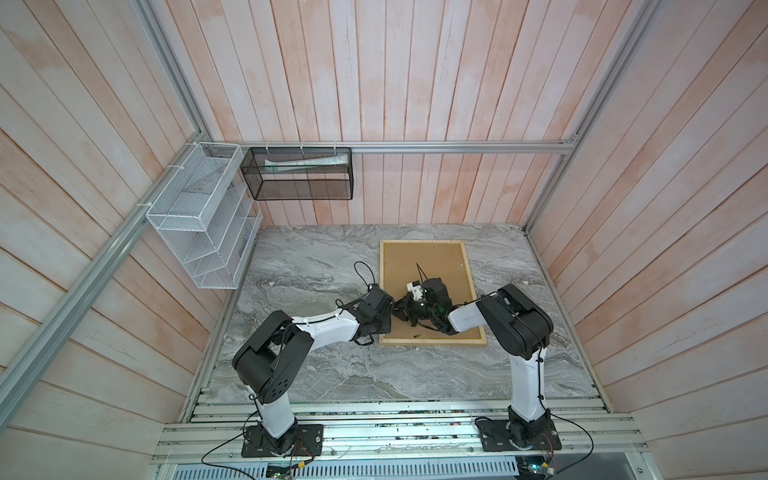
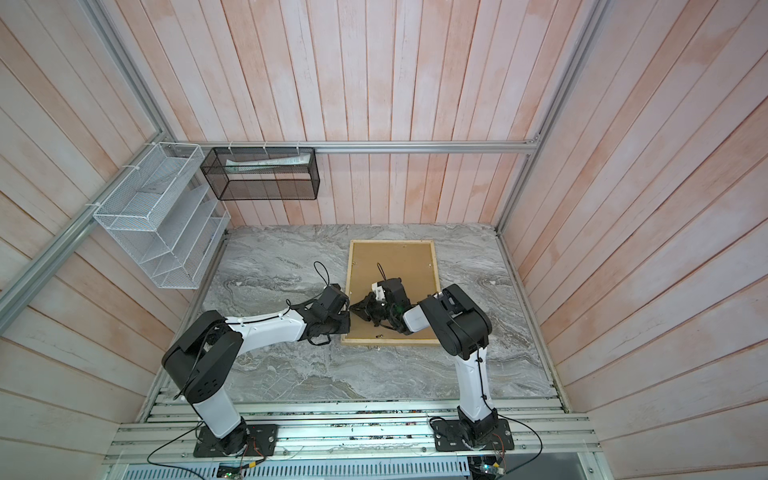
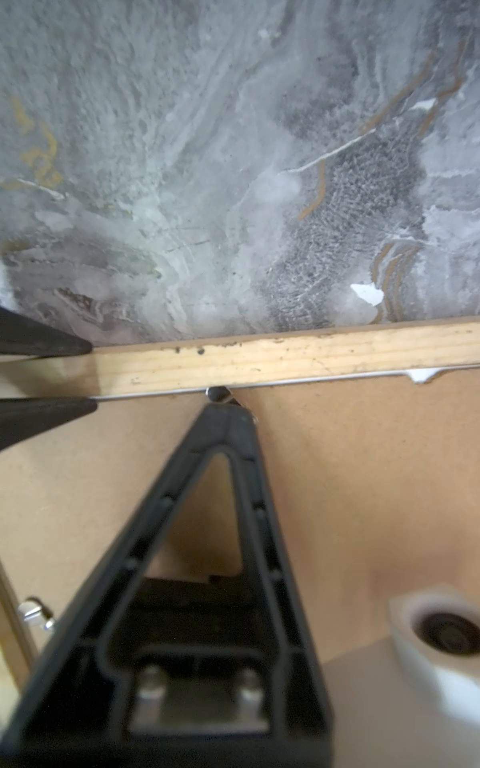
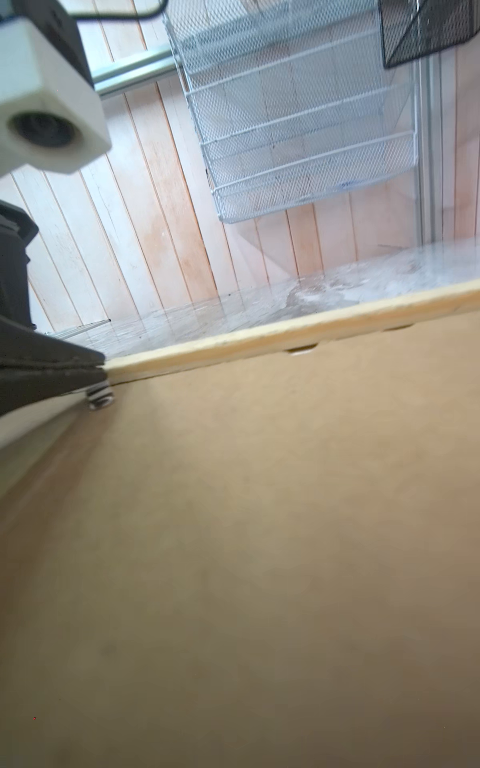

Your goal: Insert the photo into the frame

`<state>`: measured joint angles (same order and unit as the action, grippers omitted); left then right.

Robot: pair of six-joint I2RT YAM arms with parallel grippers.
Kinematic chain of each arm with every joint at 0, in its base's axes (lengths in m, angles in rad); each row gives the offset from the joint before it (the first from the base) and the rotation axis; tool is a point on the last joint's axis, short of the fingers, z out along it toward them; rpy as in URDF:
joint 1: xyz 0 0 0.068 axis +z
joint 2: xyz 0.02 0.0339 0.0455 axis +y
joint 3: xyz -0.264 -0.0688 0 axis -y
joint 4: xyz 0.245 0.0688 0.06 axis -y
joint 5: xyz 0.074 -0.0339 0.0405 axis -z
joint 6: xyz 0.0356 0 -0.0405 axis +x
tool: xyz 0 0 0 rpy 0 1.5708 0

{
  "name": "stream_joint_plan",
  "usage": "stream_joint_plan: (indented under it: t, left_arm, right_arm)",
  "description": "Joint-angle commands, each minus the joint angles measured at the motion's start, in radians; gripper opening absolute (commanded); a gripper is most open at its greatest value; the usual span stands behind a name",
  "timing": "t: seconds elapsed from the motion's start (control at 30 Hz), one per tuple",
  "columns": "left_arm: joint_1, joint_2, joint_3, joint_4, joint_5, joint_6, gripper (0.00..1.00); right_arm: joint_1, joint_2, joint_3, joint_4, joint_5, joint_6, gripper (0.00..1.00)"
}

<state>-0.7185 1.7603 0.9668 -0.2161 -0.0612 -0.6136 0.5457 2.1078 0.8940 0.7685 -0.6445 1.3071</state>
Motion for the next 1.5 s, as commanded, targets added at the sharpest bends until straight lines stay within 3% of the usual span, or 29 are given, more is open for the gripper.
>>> stream_joint_plan:
  t: [0.0,0.23,0.5,0.7,0.97,1.13,1.23,1.3,1.47]
  left_arm:
    - [-0.047,-0.002,-0.021,0.010,0.124,0.026,0.01]
    - [-0.047,0.006,-0.013,0.012,0.126,0.026,0.01]
    - [-0.045,0.018,-0.002,-0.008,0.106,0.025,0.01]
    - [-0.031,0.032,0.029,-0.064,0.063,0.064,0.01]
    - [0.065,0.024,0.066,-0.127,0.029,0.167,0.04]
    - [0.120,0.032,0.091,-0.129,0.023,0.239,0.12]
    - [0.126,0.017,0.116,-0.136,0.011,0.262,0.26]
    - [0.127,0.009,0.136,-0.149,0.006,0.264,0.35]
    - [0.126,-0.037,0.152,-0.191,-0.006,0.222,0.42]
  right_arm:
    - [-0.082,0.160,-0.115,-0.276,0.132,0.010,0.00]
    - [-0.038,0.085,0.042,-0.529,0.193,-0.259,0.00]
    - [-0.028,-0.010,0.016,-0.533,0.207,-0.388,0.01]
    - [-0.043,-0.141,0.022,-0.617,0.296,-0.512,0.29]
    - [-0.160,-0.308,0.086,-0.816,0.401,-0.720,0.45]
    - [-0.231,-0.399,0.092,-0.909,0.466,-0.816,0.53]
    - [-0.259,-0.428,0.115,-0.992,0.535,-0.868,0.55]
    - [-0.284,-0.437,0.135,-1.034,0.576,-0.891,0.55]
    - [-0.331,-0.396,0.233,-1.140,0.696,-0.928,0.55]
